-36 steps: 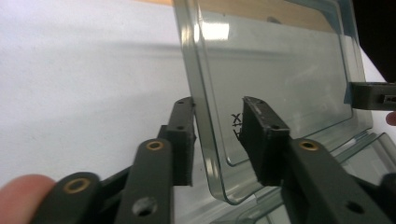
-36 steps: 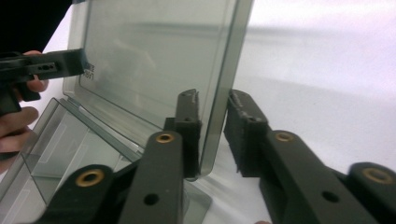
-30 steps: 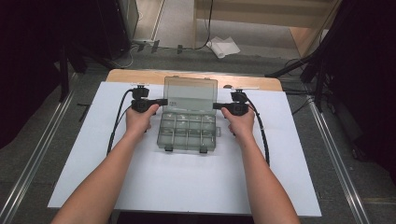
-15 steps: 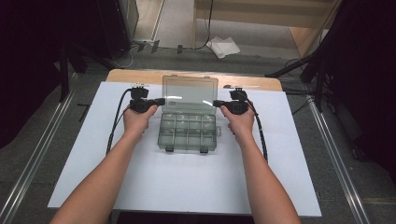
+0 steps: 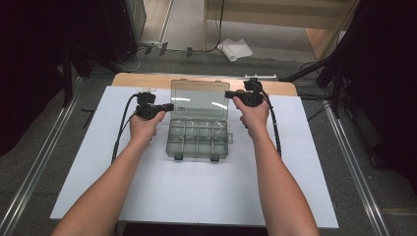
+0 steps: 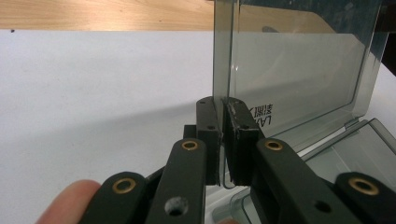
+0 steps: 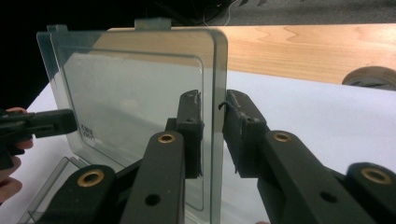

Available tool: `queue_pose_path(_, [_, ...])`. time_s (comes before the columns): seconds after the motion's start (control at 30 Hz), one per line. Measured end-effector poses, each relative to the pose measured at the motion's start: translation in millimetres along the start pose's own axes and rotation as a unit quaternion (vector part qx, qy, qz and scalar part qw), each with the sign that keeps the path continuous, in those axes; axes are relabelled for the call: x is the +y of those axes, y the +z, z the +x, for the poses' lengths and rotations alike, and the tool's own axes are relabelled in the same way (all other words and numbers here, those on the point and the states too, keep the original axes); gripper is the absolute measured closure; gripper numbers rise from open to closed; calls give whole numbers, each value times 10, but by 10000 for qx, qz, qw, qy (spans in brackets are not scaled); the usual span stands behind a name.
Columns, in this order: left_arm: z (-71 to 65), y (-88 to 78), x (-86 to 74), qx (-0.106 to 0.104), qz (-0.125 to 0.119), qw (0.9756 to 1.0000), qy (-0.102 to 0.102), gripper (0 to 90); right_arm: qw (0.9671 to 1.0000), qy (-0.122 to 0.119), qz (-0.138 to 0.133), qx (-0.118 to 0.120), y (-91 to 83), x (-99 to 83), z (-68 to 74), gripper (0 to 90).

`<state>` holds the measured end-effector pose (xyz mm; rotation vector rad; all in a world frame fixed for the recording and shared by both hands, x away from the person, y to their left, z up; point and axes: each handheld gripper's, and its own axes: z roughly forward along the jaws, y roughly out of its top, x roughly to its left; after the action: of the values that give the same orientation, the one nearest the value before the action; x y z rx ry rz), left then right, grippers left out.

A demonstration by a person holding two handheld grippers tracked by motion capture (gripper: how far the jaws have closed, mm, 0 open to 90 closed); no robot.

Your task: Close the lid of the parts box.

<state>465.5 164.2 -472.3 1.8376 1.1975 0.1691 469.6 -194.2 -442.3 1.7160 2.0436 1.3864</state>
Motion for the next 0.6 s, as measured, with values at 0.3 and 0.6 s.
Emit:
queue_pose_path(0.3, [0, 0, -6, -24, -15, 10000, 73, 847, 9997, -7, 92, -227, 25, 41, 21, 854])
queue_pose_path(0.6, [20, -42, -5, -75, -49, 10000, 0, 785, 9985, -298, 78, -456, -31, 26, 124, 859])
